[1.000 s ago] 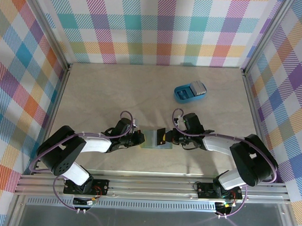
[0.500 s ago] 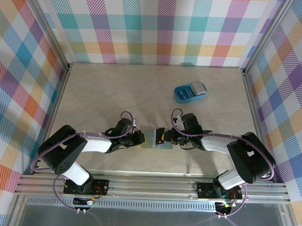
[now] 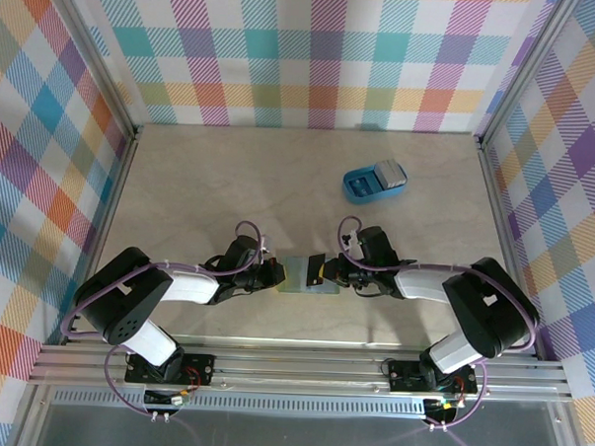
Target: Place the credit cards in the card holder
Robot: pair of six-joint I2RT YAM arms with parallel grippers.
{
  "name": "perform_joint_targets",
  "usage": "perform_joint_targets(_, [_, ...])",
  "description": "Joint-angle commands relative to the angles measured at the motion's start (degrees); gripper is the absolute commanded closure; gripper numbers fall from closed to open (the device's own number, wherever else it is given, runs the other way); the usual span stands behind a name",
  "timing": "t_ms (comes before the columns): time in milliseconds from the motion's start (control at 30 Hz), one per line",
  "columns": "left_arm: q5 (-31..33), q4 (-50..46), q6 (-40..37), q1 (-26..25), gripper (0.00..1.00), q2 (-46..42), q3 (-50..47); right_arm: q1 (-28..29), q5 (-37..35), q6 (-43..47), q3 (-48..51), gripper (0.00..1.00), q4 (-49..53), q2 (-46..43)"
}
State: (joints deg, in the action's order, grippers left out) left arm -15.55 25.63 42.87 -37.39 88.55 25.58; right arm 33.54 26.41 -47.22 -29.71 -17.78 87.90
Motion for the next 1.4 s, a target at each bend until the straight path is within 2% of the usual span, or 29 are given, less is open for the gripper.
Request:
perform_joint_targets(0, [-0.71,0.20,0.58,-0.49,1.00,1.02,-0.63,0.66,1.29,-1.15,0.54,1.00,-2.18,1.30])
perform_joint_targets(400, [-0.44,-0.22,0.61,-0.76,1.00,1.89,-0.27,0.83,-0.31,-1.74,0.49,1.00,0.49,2.43])
perform_joint_targets(1000, [1.84,-4.84,-1.39,-1.81,1.00,1.54,1.29,2.03,1.83,-2.61,0.05,1.00,-5.03,6.73])
perform_joint_targets(1367, [2.69,-5.31,-0.88,-1.99,1.00,1.49,1.40,2.76,1.52,-1.73,-0.52,1.00,-3.36,6.98])
